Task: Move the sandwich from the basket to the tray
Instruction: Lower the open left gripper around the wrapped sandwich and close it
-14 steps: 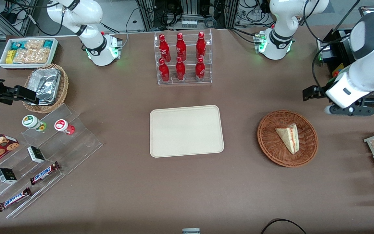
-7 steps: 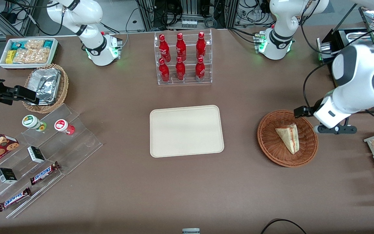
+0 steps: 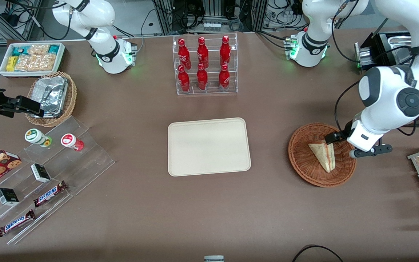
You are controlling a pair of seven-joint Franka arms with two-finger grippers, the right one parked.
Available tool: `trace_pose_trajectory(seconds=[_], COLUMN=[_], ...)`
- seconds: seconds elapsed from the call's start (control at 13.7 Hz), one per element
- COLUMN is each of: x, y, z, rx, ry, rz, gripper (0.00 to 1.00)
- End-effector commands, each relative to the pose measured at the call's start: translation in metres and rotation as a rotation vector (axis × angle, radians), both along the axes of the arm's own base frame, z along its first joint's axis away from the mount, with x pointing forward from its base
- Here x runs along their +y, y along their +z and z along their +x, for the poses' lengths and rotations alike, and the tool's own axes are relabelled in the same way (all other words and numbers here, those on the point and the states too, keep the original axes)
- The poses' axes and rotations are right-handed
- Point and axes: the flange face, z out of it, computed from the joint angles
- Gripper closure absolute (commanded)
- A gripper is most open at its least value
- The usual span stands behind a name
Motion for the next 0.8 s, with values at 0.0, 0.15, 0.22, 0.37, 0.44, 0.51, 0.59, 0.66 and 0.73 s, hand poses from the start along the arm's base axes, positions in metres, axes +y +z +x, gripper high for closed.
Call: trace_pose_trajectory(seconds=[0.0,0.15,0.22,0.37,0.44,0.51,0.59,0.66,0.73], x=[-0.008,-0.009,-0.009,-0.012,-0.013,-0.013,-0.013,-0.013,-0.011], y=[-0.017,-0.027,-0.031,-0.046,-0.051,-0.057,-0.063,-0.069,-0.072], z=[0.004,0.006,0.006,0.006,0.007,0.007,0.007,0.007,0.007], rx=[-0.011,-0.014,-0.011,0.012,0.015,0.017,0.020,0.027,0.032], ry=[0.151,0.157,0.157,0.151,0.150,0.149,0.149,0.149,0.152], rz=[0.007,0.006,0.007,0.010,0.010,0.010,0.010,0.011,0.012], gripper=[0.00,0.00,0.00,0.00,0.00,0.00,0.00,0.00,0.00])
